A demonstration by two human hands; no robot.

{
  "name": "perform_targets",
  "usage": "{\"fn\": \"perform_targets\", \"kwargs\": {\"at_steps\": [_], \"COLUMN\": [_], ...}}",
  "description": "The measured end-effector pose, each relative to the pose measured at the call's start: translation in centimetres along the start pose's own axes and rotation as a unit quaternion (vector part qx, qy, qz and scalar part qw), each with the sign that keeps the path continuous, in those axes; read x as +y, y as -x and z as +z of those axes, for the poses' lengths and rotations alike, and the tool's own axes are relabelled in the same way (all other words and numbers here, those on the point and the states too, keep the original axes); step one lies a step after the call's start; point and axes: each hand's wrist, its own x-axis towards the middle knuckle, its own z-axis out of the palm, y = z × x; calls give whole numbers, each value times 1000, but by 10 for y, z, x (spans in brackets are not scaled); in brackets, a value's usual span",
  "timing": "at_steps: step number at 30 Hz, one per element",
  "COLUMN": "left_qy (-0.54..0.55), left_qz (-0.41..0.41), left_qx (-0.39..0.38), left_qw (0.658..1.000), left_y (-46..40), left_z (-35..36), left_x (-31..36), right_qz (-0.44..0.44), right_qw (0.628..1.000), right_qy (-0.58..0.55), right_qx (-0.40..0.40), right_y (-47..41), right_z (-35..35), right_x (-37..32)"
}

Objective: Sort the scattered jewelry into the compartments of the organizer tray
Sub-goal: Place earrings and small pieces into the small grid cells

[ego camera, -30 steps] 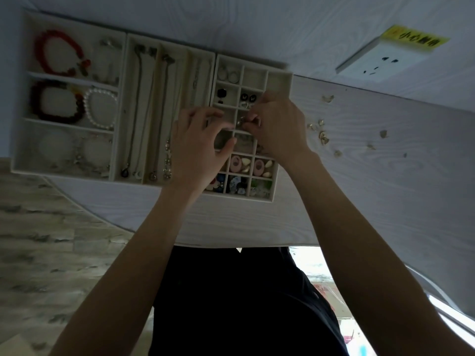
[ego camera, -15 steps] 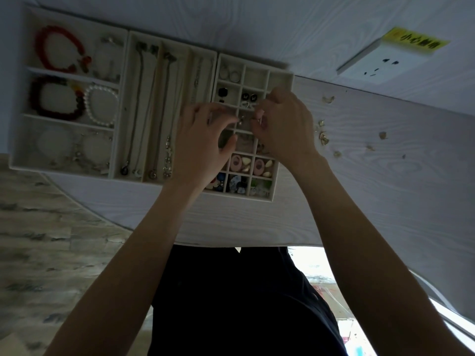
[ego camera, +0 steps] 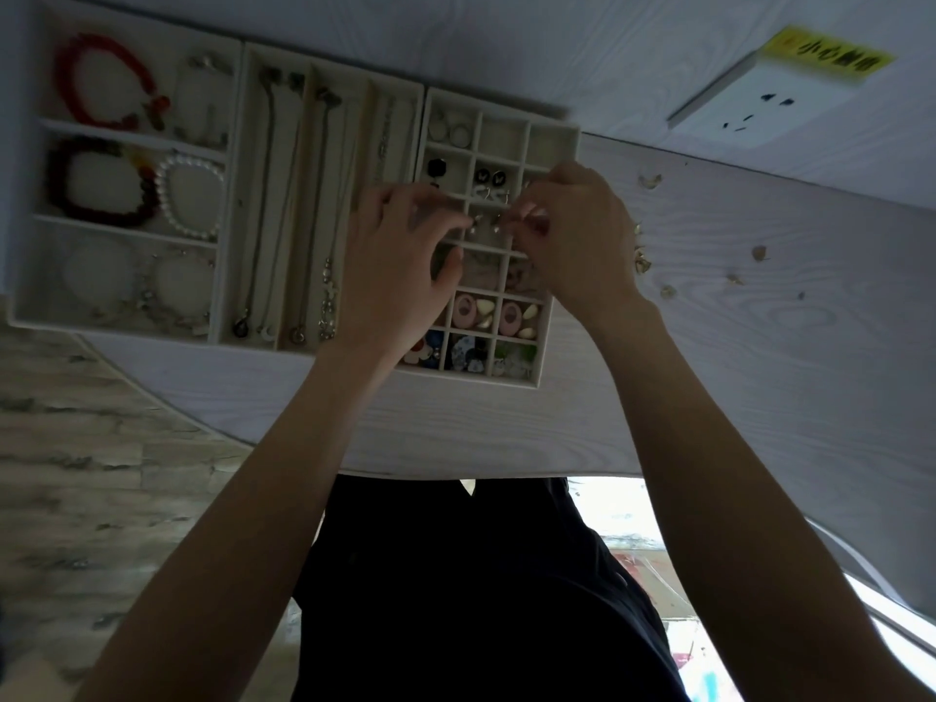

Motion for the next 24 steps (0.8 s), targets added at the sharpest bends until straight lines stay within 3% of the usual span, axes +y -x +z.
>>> {"fn": "perform_targets", "kwargs": {"at_steps": [7,11,16,21,24], "left_qy": [0,-6,-5,1,1], "left_qz": [-5,-7,-9,-7,-2], "left_qx": [-6,-2,5,3,1], "left_qw": [1000,1000,1000,1000,1000], "left_y": [0,1,0,0,0], "left_z": [-2,-1,0,1,1], "left_x": [2,1,-1,-1,-2], "right_qz": [-57,-63,-56,-12,-20], "right_qw": [994,994,998,998,999], "right_qy": [53,79,2,-34,6], "right_qx": [73,43,-8,57,40], "right_y": [1,2,11,10,7], "right_z": [3,8,5,5,8], "right_x": [-7,-10,-8,-4,-6]}}
